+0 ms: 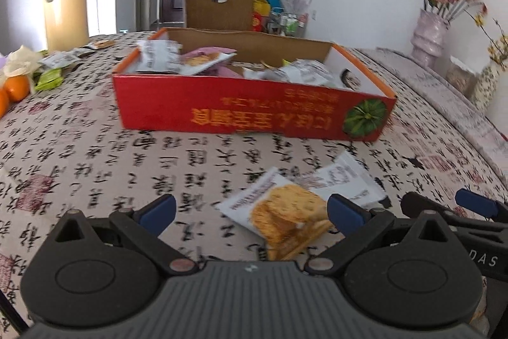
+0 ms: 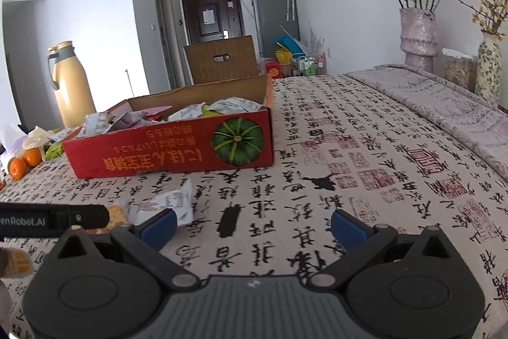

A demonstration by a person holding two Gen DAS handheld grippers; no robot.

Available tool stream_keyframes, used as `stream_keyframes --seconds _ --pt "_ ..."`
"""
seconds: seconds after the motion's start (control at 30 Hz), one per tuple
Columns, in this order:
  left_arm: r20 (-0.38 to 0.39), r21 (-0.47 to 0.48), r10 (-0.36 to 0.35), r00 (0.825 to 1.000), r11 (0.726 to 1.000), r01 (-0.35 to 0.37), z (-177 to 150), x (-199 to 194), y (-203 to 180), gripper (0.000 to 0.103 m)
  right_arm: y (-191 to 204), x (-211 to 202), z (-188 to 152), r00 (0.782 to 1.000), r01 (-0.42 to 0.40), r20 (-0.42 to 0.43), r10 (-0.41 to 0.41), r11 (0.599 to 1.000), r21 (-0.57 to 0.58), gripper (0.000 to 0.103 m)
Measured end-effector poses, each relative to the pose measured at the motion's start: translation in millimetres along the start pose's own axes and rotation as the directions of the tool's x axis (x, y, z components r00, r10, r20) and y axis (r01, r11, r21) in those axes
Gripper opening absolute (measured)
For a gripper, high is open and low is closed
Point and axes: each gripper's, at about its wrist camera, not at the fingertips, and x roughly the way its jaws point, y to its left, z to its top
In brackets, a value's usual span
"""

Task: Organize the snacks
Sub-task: 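Move both open tools toward the last loose packets beside the box, then grasp a cracker packet with the left tool while the right tool grasps a white packet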

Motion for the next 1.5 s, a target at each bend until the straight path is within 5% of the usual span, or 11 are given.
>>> stream_keyframes --seconds 0.33,0.63,0.77,0.87,1.5 --pt "-0.065 -0.09 0.063 0.996 0.994 -0.069 13.5 25.7 -7.3 0.103 -19.5 2.4 -4.1 1.0 0.025 -0.01 -0.025 0.999 0.039 0.103" --pt "-0.088 -0.069 0.133 0.987 0.988 -0.139 -2.4 21.8 11.2 0.102 -18.3 3.4 -6.6 1.0 0.009 -0.011 -0.009 0.999 0.038 0.103" --pt "-0.063 -0.045 0.142 0.988 0.988 -0.145 -5.6 16.3 11.1 0.084 -15.3 5.9 -8.5 1.0 0.005 -0.02 -0.004 0.999 0.033 0.103" --pt "-0.038 -0.013 0.132 0.991 0.991 -0.133 -6.5 13.6 7.3 0.055 -12.0 5.5 -9.0 1.0 0.003 -0.022 -0.002 1.0 0.026 0.103" --pt "0.101 -0.077 0.132 0.986 0.989 -0.124 5.6 -21.1 44.8 0.052 32.4 21.2 9.4 0.995 -0.086 -0.051 0.084 0.995 -0.05 0.103"
